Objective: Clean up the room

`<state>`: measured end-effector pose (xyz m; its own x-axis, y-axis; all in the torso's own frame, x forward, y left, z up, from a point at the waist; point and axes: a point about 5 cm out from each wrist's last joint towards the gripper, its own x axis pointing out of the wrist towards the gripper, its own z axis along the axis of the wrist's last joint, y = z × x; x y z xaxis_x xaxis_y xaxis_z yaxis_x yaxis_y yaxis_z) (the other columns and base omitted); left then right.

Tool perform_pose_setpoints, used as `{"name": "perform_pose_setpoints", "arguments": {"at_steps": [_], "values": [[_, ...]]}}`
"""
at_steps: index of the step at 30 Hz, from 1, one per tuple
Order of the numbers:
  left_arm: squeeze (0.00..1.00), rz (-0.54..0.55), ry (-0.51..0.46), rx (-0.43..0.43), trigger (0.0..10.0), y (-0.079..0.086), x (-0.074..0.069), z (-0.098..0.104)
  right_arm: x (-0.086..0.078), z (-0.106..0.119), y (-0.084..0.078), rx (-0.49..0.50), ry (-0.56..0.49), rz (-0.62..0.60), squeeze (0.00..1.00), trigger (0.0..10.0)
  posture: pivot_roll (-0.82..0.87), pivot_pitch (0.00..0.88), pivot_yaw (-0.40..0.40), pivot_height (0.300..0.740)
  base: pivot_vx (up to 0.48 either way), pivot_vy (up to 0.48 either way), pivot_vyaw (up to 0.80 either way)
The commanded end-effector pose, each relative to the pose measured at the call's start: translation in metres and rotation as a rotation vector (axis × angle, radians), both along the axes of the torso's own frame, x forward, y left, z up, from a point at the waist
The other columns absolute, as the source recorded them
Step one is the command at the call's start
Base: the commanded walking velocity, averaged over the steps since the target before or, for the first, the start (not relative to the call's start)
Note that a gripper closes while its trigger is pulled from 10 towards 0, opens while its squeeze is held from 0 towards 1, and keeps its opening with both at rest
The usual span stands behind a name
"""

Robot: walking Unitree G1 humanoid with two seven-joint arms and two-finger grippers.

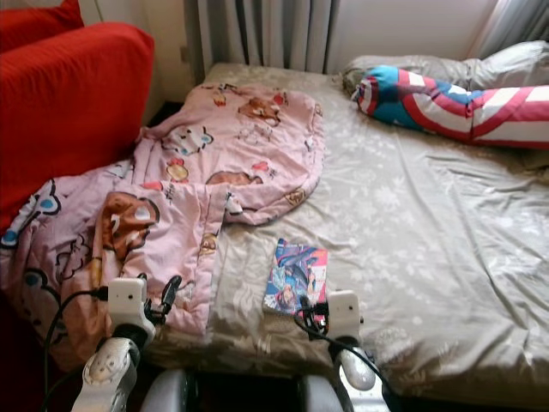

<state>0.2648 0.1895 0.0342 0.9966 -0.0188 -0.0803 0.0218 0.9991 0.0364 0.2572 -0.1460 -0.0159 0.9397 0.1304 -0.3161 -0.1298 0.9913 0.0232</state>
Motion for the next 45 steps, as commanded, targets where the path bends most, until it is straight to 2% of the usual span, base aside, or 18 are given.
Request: {"name": "perform_pose_setpoints", "arguments": {"at_steps": [1, 16, 33, 40, 43, 45], "values": [[0.0, -0.008, 0.002, -0.007, 10.0, -0.003, 0.001, 0.0, -0.001, -0.001, -0.004, -0.003, 0.008, -0.013, 0.0, 10.0, -0.13, 0.055, -0.053, 0.615, 0.0, 0.0, 0.0], [0.0, -0.038, 0.023, -0.027, 10.0, -0.008, 0.0, -0.002, -0.002, -0.001, 0.001, -0.002, -0.007, 0.033, 0.0, 10.0, -0.13, 0.055, -0.053, 0.615, 0.0, 0.0, 0.0], [0.0, -0.048, 0.024, -0.031, 10.0, -0.008, 0.002, -0.002, -0.003, -0.002, 0.008, 0.027, -0.005, 0.07, 0.0, 10.0, -0.13, 0.043, -0.051, 0.615, 0.238, 0.0, 0.78], [0.0, -0.053, 0.02, -0.03, 10.0, -0.009, 0.003, 0.0, -0.002, -0.001, 0.013, 0.049, 0.001, 0.084, 0.0, 10.0, -0.13, 0.041, -0.05, 0.615, 0.275, 0.0, 0.15], [0.0, -0.055, 0.016, -0.028, 10.0, -0.009, 0.004, 0.001, -0.001, -0.002, 0.01, 0.044, 0.013, 0.049, 0.0, 10.0, -0.13, 0.049, -0.048, 0.615, 0.174, 0.0, 0.0], [0.0, -0.06, 0.009, -0.028, 10.0, -0.009, 0.004, 0.002, 0.003, -0.001, -0.001, 0.069, 0.036, -0.023, 0.0, 10.0, -0.12, 0.064, -0.045, 0.615, 0.0, 0.0, 0.0]]}}
